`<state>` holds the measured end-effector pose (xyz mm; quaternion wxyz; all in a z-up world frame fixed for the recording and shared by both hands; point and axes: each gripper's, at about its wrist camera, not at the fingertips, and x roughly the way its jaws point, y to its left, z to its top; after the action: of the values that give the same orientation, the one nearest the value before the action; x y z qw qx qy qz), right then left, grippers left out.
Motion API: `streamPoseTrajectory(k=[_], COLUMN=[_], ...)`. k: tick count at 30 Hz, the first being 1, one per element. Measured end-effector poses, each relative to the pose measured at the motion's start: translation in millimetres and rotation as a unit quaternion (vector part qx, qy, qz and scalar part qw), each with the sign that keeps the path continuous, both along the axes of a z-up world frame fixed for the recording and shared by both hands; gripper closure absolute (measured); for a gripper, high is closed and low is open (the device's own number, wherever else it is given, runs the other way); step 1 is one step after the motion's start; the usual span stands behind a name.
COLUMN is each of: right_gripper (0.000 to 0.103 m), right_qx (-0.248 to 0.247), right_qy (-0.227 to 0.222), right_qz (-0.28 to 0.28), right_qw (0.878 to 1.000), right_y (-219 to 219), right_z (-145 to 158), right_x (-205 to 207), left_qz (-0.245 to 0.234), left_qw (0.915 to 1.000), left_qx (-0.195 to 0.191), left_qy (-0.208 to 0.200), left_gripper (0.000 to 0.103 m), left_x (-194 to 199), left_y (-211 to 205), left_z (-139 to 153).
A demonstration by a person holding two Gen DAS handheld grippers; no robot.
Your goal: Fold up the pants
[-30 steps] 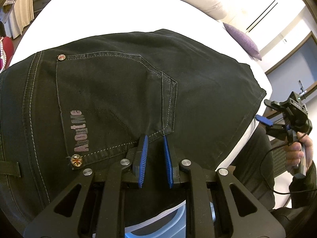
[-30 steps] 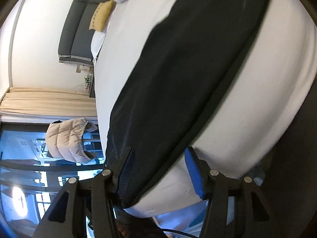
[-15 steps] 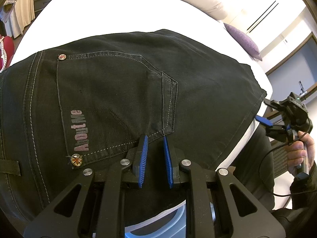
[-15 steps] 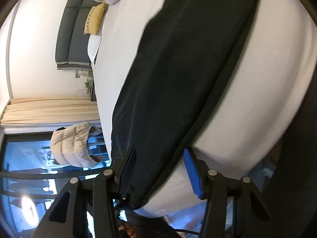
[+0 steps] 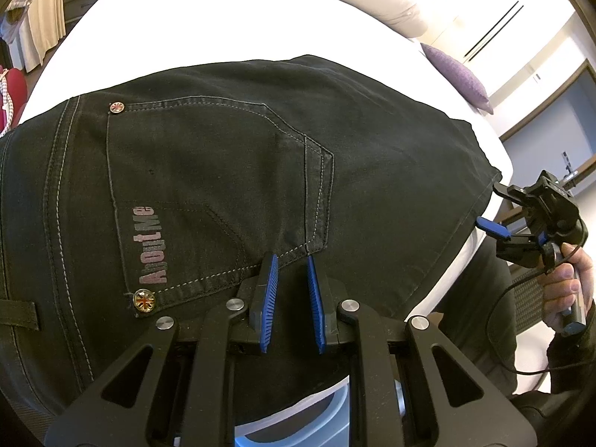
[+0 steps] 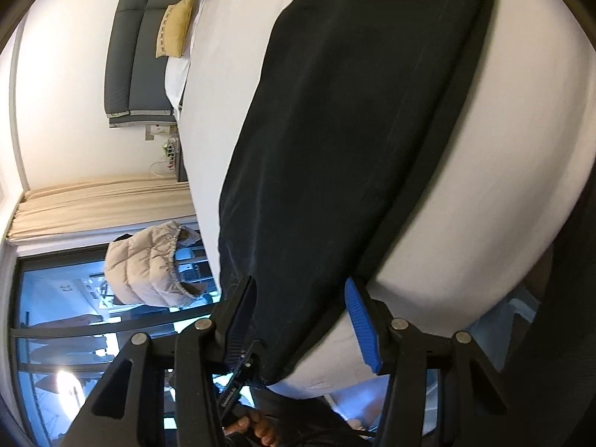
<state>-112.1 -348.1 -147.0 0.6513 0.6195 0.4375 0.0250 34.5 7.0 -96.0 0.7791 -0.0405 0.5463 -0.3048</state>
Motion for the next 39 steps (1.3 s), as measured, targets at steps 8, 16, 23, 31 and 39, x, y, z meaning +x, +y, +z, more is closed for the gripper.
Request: streamPoseTrajectory(k=[8, 16, 23, 31, 39], right_gripper=[0.062, 0.1, 0.101, 0.097, 0.101], right_qx=[0.027, 0.005, 0.01, 0.013, -0.016], right_qy=[0.002, 0.014, 0.009, -0.005, -0.009], right_qz=[-0.005, -0.021, -0.029, -0.063, -0.145], right_qw=[1.0, 1.0, 0.999, 0.998, 0.989], right_y=[11.5, 13.2, 13.3, -18.3, -78.5], right_z=[-20.0, -27.7, -33.7, -31.7, -33.2], right_x=[13.8, -0.1, -12.4, -2.0, -21.6], left_qz=[0.0, -0.009, -0.013, -0.011, -0.011], left_qw=[1.0, 0.9999, 0.9999, 0.9999, 0.9999], left_qx=[0.001, 0.01, 0.008, 0.009, 0.007], left_qy=[0.0, -0.002, 0.003, 0.002, 0.002], left_gripper=[0.087, 0.087, 0.087, 0.087, 0.087], left_x=[-0.3, -0.1, 2.7, 2.6, 2.3], left_y=[-0.4, -3.7, -6.8, -5.0, -5.1], left_z=[0.0, 2.4, 4.0, 1.7, 1.3])
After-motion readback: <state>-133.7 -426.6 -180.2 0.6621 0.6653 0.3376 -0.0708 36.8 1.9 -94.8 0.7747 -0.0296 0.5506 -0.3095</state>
